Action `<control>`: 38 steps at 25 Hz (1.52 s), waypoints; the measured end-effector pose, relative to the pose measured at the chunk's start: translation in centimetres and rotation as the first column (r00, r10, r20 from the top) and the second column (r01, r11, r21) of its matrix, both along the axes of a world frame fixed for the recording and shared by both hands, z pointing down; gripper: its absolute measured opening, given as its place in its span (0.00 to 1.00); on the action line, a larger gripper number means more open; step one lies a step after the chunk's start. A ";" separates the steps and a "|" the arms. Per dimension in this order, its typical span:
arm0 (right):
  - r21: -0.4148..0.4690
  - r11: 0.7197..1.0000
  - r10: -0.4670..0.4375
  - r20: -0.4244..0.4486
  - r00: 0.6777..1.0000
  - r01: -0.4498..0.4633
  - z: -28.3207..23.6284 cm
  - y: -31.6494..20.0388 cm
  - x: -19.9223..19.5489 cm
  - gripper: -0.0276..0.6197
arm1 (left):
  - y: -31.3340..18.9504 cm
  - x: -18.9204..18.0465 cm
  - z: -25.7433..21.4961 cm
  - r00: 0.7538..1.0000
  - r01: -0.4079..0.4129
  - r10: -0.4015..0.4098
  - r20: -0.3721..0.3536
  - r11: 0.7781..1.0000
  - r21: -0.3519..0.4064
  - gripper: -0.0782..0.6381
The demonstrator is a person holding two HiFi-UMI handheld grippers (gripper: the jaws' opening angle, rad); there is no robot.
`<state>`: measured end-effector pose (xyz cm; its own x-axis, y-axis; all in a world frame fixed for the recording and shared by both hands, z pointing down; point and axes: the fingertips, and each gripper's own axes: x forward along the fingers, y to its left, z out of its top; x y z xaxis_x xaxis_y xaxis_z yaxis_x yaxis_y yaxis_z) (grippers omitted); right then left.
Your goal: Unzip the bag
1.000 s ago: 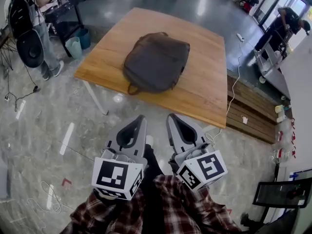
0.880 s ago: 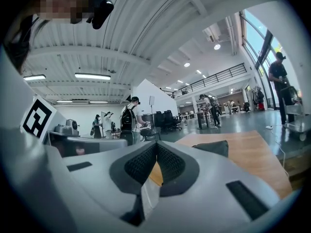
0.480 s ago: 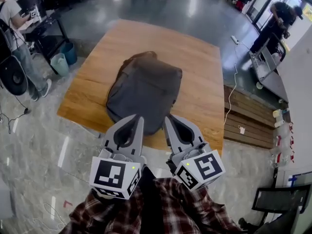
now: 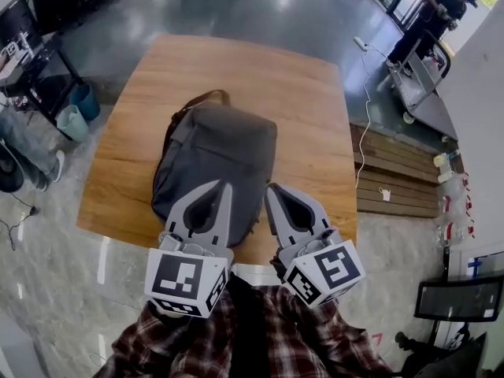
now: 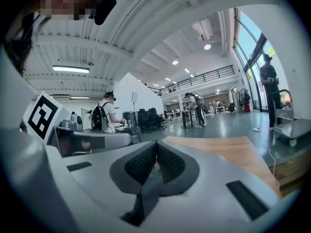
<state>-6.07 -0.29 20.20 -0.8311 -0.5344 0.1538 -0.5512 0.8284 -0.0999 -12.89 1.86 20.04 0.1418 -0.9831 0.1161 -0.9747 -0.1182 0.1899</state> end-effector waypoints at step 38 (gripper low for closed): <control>-0.329 0.891 0.228 -0.271 0.935 -0.312 22.6 -9.9 7.0 0.06 | -9.9 4.8 24.7 0.940 -0.305 0.337 -0.049 0.772 -0.557 0.12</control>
